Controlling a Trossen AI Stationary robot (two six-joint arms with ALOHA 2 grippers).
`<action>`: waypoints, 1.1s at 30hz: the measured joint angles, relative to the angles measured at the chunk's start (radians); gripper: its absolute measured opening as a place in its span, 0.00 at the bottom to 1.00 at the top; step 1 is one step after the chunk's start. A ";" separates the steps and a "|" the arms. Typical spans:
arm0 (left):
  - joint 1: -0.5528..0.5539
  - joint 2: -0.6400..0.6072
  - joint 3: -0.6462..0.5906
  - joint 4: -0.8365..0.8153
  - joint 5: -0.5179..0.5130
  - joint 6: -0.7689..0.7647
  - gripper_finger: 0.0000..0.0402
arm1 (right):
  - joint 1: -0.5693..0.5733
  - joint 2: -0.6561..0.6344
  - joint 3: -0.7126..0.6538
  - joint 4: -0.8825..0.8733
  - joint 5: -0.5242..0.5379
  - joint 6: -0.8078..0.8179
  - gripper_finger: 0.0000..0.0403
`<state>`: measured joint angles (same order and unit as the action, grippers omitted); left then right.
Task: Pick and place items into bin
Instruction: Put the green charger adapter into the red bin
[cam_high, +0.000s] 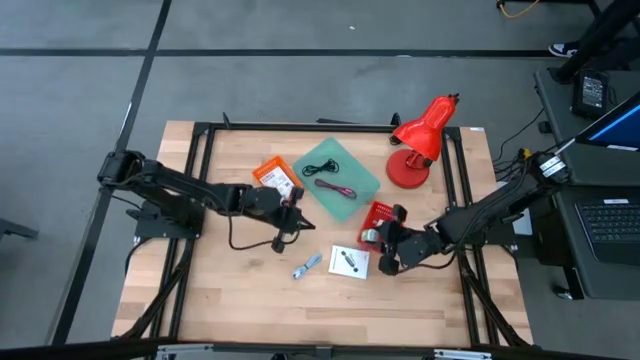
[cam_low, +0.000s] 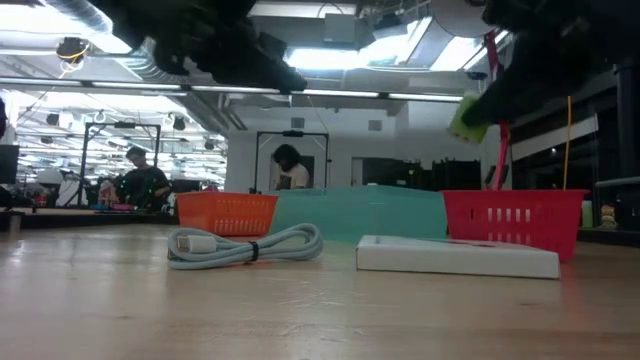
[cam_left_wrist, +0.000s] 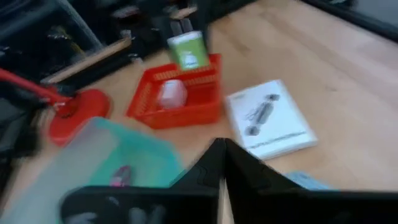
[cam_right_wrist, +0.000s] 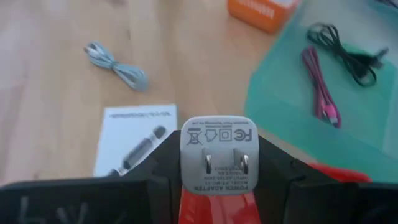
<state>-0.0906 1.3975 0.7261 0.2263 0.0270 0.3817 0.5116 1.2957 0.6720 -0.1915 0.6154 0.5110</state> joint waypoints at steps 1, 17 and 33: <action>0.016 0.000 0.000 0.000 0.010 -0.001 0.01 | -0.003 0.000 0.000 -0.019 0.001 0.017 0.30; 0.108 0.000 0.000 0.001 0.018 -0.027 0.01 | -0.058 -0.001 0.061 -0.269 -0.066 0.215 0.30; 0.108 0.001 0.000 -0.021 0.016 -0.028 0.01 | -0.058 0.123 0.061 -0.308 -0.069 0.274 0.34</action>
<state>0.0170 1.3983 0.7261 0.2054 0.0433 0.3539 0.4538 1.4192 0.7326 -0.4991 0.5465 0.7853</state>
